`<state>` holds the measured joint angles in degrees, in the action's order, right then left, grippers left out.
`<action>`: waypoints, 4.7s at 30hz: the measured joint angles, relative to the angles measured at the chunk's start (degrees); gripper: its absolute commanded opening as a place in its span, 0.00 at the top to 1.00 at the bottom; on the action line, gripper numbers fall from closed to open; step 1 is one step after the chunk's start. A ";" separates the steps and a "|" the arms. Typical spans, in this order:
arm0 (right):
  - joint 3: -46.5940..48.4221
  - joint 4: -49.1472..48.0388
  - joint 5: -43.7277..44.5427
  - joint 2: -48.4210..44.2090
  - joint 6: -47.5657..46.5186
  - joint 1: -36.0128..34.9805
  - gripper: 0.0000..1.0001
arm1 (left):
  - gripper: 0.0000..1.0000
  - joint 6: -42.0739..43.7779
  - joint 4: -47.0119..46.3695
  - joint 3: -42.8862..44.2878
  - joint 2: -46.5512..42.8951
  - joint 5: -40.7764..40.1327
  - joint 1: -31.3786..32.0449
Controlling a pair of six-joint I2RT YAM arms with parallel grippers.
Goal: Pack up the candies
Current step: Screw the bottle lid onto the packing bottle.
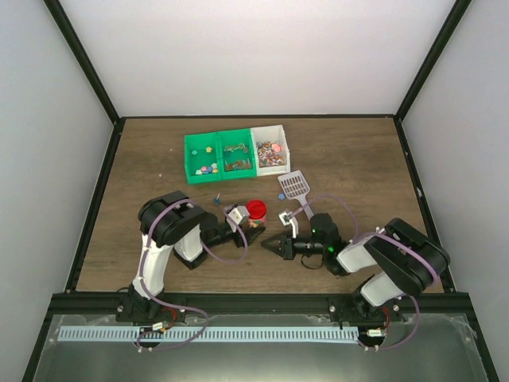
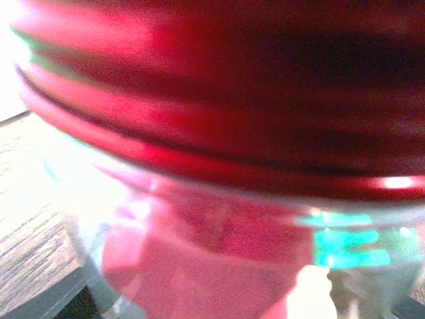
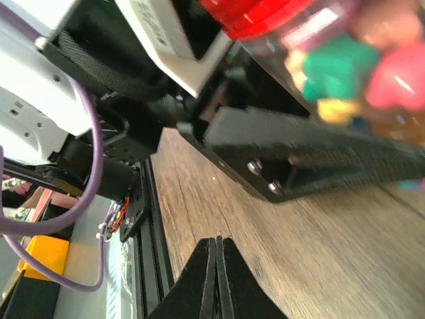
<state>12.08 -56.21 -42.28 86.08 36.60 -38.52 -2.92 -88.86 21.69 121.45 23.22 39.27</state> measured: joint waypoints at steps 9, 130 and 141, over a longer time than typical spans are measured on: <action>-1.03 9.66 7.15 -13.84 0.22 0.33 0.82 | 0.44 0.52 -0.02 -0.52 -0.02 0.15 -0.02; 17.75 11.39 -8.26 4.92 -6.64 9.86 0.99 | 0.49 4.17 -0.09 0.11 1.49 18.03 -2.82; 15.13 8.92 -5.77 3.41 -6.51 9.22 0.99 | 0.53 4.20 -0.09 0.09 1.49 19.12 -3.30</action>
<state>27.20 -47.29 -48.05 89.49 30.09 -29.30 1.28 -88.95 21.78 122.93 42.35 35.97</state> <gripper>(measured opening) 0.009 0.683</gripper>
